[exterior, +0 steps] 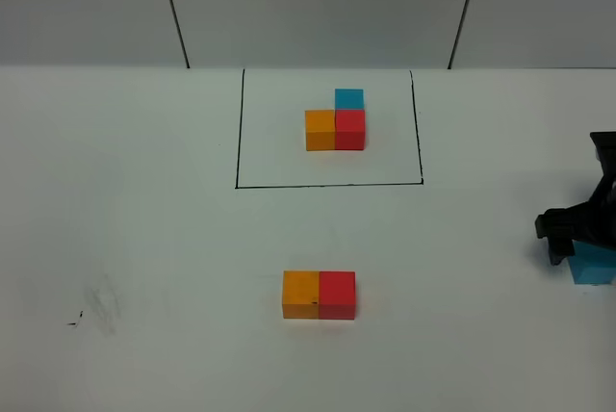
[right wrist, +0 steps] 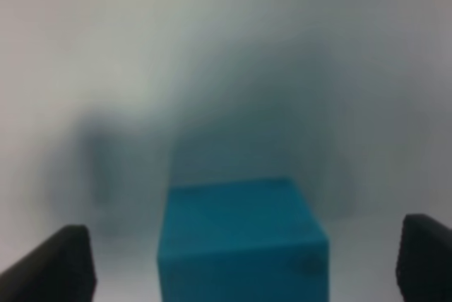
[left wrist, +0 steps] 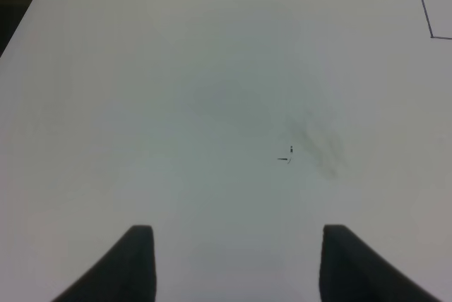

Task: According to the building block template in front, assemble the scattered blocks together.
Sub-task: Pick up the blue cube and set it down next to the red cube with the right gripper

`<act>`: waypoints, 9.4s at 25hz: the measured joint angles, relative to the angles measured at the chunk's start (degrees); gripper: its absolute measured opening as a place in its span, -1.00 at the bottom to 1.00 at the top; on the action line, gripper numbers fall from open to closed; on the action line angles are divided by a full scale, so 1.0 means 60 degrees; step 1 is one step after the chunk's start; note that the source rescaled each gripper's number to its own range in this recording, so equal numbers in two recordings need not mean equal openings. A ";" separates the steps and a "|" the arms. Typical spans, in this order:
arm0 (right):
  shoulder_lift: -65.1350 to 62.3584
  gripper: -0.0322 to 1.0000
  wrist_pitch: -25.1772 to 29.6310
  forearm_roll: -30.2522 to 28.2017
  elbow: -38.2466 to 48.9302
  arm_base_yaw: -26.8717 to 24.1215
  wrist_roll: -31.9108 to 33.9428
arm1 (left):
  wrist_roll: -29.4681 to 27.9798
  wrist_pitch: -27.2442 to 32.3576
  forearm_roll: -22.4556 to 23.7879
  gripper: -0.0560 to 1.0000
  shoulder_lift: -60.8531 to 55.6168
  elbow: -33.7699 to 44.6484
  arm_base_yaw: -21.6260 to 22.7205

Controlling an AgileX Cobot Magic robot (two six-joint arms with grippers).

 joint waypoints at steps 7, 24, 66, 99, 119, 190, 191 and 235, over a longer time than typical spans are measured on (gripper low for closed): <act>0.0000 0.64 -0.0150 0.0000 0.0000 0.0000 -0.0128 | -0.0008 0.0000 0.0000 -0.56 0.0000 0.0000 0.0000; 0.0000 -0.35 -0.0011 0.0000 0.0000 0.0000 -0.0213 | -0.0008 0.0000 0.0000 -0.56 0.0000 0.0000 0.0000; 0.0880 -0.35 0.2795 -0.0638 -0.4609 0.5464 0.5581 | -0.0008 0.0000 0.0000 -0.56 0.0000 0.0000 0.0000; 0.2038 -0.35 0.3147 -0.1023 -0.5175 0.6685 0.6136 | -0.0008 0.0000 0.0000 -0.56 0.0000 0.0000 0.0000; 0.2774 -0.35 0.4110 -0.0880 -0.6258 0.7011 0.6735 | -0.0008 0.0000 0.0000 -0.56 0.0000 0.0000 0.0000; 0.3637 -0.35 0.3739 -0.0465 -0.6367 0.7200 0.7469 | -0.0009 0.0000 0.0000 -0.56 0.0000 0.0011 0.0000; 0.3637 -0.35 0.3739 -0.0465 -0.6367 0.7200 0.7452 | -0.0009 0.0000 0.0000 -0.56 0.0000 0.0011 0.0000; 0.3647 -0.35 0.3850 -0.0673 -0.6397 0.7202 0.6791 | -0.0009 0.0000 0.0000 -0.56 0.0000 0.0011 0.0000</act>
